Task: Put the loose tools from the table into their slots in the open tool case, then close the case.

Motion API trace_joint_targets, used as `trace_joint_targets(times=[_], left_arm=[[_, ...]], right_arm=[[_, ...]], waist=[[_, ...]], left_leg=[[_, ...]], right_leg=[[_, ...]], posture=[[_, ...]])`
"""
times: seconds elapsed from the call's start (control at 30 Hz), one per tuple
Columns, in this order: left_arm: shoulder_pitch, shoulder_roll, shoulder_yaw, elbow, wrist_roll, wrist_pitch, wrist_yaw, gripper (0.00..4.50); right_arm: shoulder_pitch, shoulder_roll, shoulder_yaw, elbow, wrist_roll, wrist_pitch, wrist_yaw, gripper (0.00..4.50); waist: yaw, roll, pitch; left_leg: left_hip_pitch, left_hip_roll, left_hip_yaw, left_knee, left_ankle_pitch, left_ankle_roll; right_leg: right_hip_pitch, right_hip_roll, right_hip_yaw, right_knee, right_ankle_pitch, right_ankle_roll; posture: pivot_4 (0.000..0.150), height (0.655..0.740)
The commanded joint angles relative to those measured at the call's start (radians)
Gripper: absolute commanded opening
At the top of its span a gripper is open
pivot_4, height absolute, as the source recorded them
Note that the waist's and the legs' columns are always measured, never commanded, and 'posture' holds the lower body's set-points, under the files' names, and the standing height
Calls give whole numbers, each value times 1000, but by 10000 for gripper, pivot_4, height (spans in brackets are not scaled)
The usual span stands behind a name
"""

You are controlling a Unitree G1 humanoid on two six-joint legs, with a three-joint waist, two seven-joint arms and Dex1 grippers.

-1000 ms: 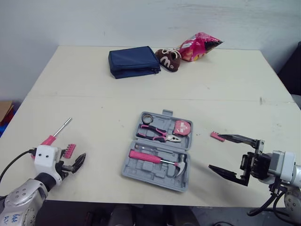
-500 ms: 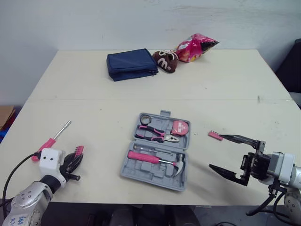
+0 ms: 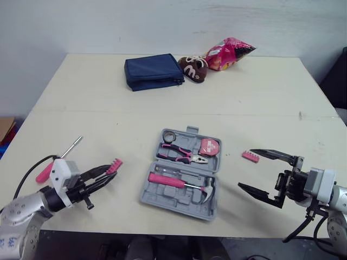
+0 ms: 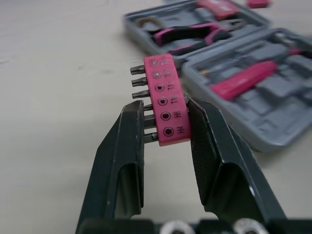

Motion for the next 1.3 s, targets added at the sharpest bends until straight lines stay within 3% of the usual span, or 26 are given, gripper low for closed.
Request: trace_joint_targets(times=[0.03,0.13,0.37,0.5,0.63,0.97,1.3], left_arm=[[-96,140,-118,-8,43,2,-178,6619],[-219,204,-244,-1,91,22,-243,6619],[-478,170,-494,-11,254,46,-245,6619],[-537,163,-593,-26,345,64,-247,6619],[-554,174,-643,-38,432,54,-236,6619],[-597,137,-733,-67,575,92,-193,6619],[-631,111,-753,-49,631,47,-193,6619]], right_arm=[[-3,-17,-10,-16,7,5,3,45000],[8,-17,-19,-9,10,2,11,45000],[72,0,-48,-3,7,-36,21,45000],[111,10,-63,8,9,-70,29,45000],[143,12,-76,11,14,-97,33,45000],[186,16,-78,13,21,-134,41,45000],[159,-5,-54,-51,11,-72,-20,45000]], waist=[[0,1,0],[0,2,1],[0,1,2],[-3,0,2],[0,0,2],[2,0,2],[15,0,2]], left_leg=[[0,0,0,0,0,0],[-1,-1,1,0,0,-1],[-2,0,2,0,2,-4],[-1,0,2,1,4,-5],[-1,3,2,1,5,-7],[-1,4,2,1,5,-8],[-1,4,1,8,4,-6]], right_leg=[[0,0,0,0,0,0],[0,0,0,-1,0,0],[-1,2,2,-1,0,1],[-1,5,4,0,0,1],[-2,13,7,-1,0,1],[-2,12,8,0,0,1],[0,11,8,2,0,1]], posture=[[1500,7400],[1500,7400],[1500,7400],[1500,7400],[1500,7400],[1500,7400],[1500,7400]])
